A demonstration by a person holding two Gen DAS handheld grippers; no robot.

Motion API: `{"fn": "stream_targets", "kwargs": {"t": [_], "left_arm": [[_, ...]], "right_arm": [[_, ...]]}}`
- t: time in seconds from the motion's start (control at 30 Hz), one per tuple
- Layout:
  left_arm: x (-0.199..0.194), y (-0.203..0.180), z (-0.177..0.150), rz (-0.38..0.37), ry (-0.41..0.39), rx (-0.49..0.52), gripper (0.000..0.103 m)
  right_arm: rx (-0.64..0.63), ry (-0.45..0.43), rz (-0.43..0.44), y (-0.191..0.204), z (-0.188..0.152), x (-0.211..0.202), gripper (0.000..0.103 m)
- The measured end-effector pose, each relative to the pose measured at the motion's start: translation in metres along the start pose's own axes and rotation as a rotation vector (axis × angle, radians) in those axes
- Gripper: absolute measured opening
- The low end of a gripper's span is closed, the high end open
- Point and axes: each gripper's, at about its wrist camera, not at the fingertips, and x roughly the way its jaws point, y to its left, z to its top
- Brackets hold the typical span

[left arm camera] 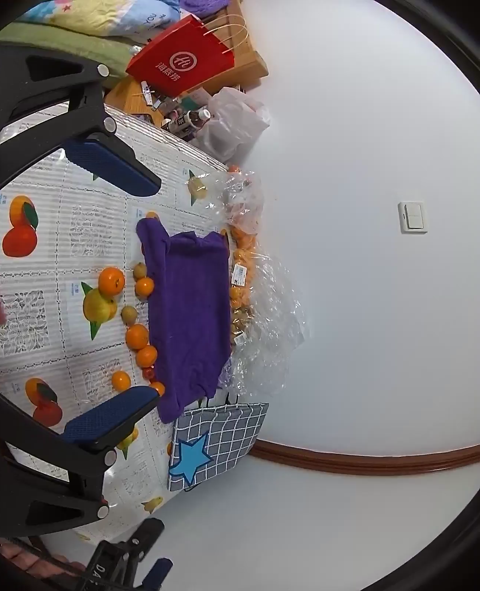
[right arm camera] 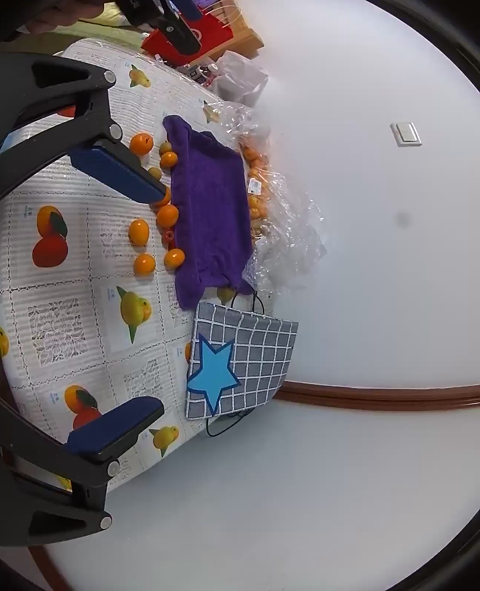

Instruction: Organize fruits

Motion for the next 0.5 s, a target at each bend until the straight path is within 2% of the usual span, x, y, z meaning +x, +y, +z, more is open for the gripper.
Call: {"fn": "stream_targets", "kwargs": {"t": [0.07,0.23,0.27,0.4,0.5], "left_arm": [[-0.001,0.002,-0.001,0.000,0.002,0.002,0.103],[-0.003,0.005,-0.002,0.003,0.004,0.041,0.103],[-0.001,0.014,0.002,-0.002,0.008,-0.016,0.103],[-0.001,0.018,0.003,-0.002,0.018,-0.020,0.103],[0.000,0.001,-0.003,0.013,0.017,0.004,0.103]], "right_arm": [[-0.006,-0.031,-0.011,0.001,-0.002,-0.002,0.103],[-0.012,-0.017,-0.004,-0.001,-0.002,-0.010,0.103],[-0.017,-0.014,-0.008,0.003,0.001,-0.008,0.103],[-0.028,-0.007,-0.006,0.003,0.009,-0.012,0.103],[-0.030,-0.008,-0.003,0.005,0.005,-0.013,0.103]]}}
